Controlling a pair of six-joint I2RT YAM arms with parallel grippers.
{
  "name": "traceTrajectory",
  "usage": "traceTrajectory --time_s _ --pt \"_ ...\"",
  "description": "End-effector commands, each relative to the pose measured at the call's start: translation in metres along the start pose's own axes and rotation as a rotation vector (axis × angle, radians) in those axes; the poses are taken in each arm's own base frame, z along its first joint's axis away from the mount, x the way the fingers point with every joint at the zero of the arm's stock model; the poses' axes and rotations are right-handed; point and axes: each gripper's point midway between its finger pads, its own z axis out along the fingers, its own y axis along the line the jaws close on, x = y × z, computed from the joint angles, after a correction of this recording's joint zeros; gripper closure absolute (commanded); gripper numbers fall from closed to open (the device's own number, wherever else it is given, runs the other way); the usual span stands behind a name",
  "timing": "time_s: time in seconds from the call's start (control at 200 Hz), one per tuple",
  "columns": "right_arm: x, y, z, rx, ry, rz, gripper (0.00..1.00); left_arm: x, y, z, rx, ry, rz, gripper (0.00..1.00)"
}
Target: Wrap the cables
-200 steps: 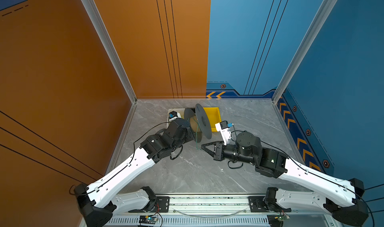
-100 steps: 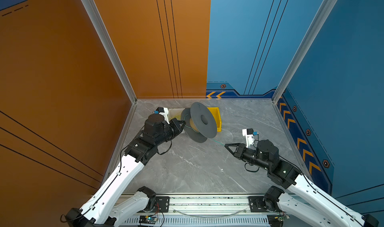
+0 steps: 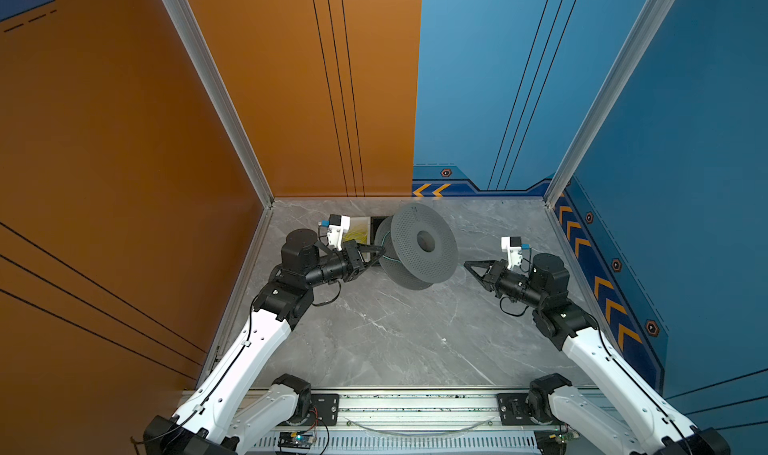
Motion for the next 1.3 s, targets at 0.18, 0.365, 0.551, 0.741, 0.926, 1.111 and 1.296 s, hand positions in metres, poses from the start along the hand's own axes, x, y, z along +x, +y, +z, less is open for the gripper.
traceTrajectory --time_s 0.18,0.365,0.551,0.741,0.926,1.111,1.296 --pt "-0.054 0.048 0.013 -0.165 0.008 -0.082 1.00 0.042 -0.063 -0.017 0.275 0.187 0.196 1.00" --pt "-0.032 0.085 0.032 -0.323 0.163 -0.117 1.00 0.052 -0.057 -0.005 0.276 0.241 0.208 1.00" --pt "-0.014 0.100 0.034 -0.378 0.233 -0.180 1.00 0.053 -0.050 0.003 0.268 0.265 0.205 1.00" --pt "0.008 0.132 0.029 -0.468 0.319 -0.271 1.00 0.066 -0.055 0.010 0.291 0.328 0.211 1.00" --pt "0.044 0.128 0.036 -0.392 0.434 -0.376 1.00 0.068 -0.056 0.015 0.294 0.346 0.207 1.00" --pt "0.059 0.107 0.034 -0.258 0.495 -0.427 1.00 0.066 -0.059 0.014 0.294 0.337 0.207 1.00" --pt "0.062 0.095 0.024 -0.150 0.515 -0.494 1.00 0.052 -0.062 0.014 0.285 0.291 0.178 1.00"
